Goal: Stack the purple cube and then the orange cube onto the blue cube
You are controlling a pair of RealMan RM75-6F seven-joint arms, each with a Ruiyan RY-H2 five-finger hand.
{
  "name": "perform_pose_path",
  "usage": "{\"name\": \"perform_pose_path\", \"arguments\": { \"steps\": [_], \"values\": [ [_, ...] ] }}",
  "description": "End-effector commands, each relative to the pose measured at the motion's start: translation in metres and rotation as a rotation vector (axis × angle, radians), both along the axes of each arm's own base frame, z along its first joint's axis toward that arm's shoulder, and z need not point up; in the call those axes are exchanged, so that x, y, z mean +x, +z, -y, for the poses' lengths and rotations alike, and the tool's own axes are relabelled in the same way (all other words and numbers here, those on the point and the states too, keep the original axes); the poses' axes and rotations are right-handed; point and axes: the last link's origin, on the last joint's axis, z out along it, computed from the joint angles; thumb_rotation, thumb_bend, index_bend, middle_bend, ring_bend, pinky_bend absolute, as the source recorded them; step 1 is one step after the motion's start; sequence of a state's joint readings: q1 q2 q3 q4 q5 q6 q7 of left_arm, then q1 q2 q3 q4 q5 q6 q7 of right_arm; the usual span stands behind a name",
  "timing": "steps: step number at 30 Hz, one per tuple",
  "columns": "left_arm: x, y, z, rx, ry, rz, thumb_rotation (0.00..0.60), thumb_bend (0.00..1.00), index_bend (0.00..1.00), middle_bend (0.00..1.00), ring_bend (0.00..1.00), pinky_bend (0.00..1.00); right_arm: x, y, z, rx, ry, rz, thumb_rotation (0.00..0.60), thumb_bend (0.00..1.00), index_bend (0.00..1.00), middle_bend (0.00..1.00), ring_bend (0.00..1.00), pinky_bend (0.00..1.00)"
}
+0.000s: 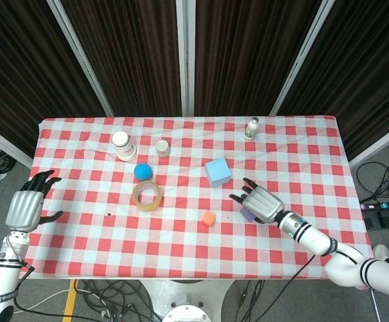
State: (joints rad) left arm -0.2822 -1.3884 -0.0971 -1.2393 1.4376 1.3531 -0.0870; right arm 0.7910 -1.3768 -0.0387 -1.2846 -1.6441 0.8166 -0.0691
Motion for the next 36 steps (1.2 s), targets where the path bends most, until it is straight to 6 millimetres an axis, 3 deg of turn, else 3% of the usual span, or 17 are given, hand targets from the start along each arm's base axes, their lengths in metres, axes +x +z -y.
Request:
{"name": "perform_pose_path", "arguments": {
  "steps": [1, 5, 13, 16, 20, 28, 36],
  "values": [
    [0.0, 0.001, 0.0, 0.003, 0.002, 0.001, 0.6, 0.11, 0.29, 0.25, 0.16, 0.29, 0.002, 0.005, 0.0, -0.01, -0.003, 0.018, 0.6, 0.15, 0.14, 0.54, 0.2, 0.0],
    [0.0, 0.002, 0.0, 0.005, 0.001, 0.004, 0.6, 0.11, 0.29, 0.25, 0.16, 0.29, 0.015, 0.021, 0.004, -0.045, -0.01, 0.075, 0.6, 0.15, 0.13, 0.54, 0.2, 0.0],
    [0.002, 0.001, 0.0, 0.001, -0.006, 0.013, 0.6, 0.11, 0.29, 0.25, 0.16, 0.29, 0.079, 0.065, 0.023, -0.166, -0.032, 0.169, 0.6, 0.15, 0.14, 0.54, 0.2, 0.0],
    [0.003, 0.001, 0.0, -0.003, -0.008, 0.016, 0.6, 0.11, 0.29, 0.25, 0.16, 0.29, 0.099, 0.071, 0.037, -0.189, -0.055, 0.145, 0.6, 0.15, 0.14, 0.54, 0.2, 0.0],
    [0.003, 0.002, 0.0, 0.001, -0.012, 0.024, 0.6, 0.11, 0.29, 0.25, 0.16, 0.29, 0.118, 0.062, 0.055, -0.212, -0.071, 0.084, 0.6, 0.15, 0.14, 0.54, 0.2, 0.0],
    [0.003, 0.003, 0.0, 0.001, -0.011, 0.039, 0.6, 0.11, 0.29, 0.25, 0.16, 0.29, 0.142, 0.023, 0.085, -0.205, -0.148, 0.02, 0.6, 0.15, 0.15, 0.54, 0.2, 0.0],
    [0.002, 0.005, 0.0, 0.003, -0.008, 0.052, 0.6, 0.11, 0.29, 0.25, 0.16, 0.29, 0.155, -0.005, 0.093, -0.212, -0.216, -0.02, 0.6, 0.15, 0.15, 0.54, 0.2, 0.0]
  ]
}}
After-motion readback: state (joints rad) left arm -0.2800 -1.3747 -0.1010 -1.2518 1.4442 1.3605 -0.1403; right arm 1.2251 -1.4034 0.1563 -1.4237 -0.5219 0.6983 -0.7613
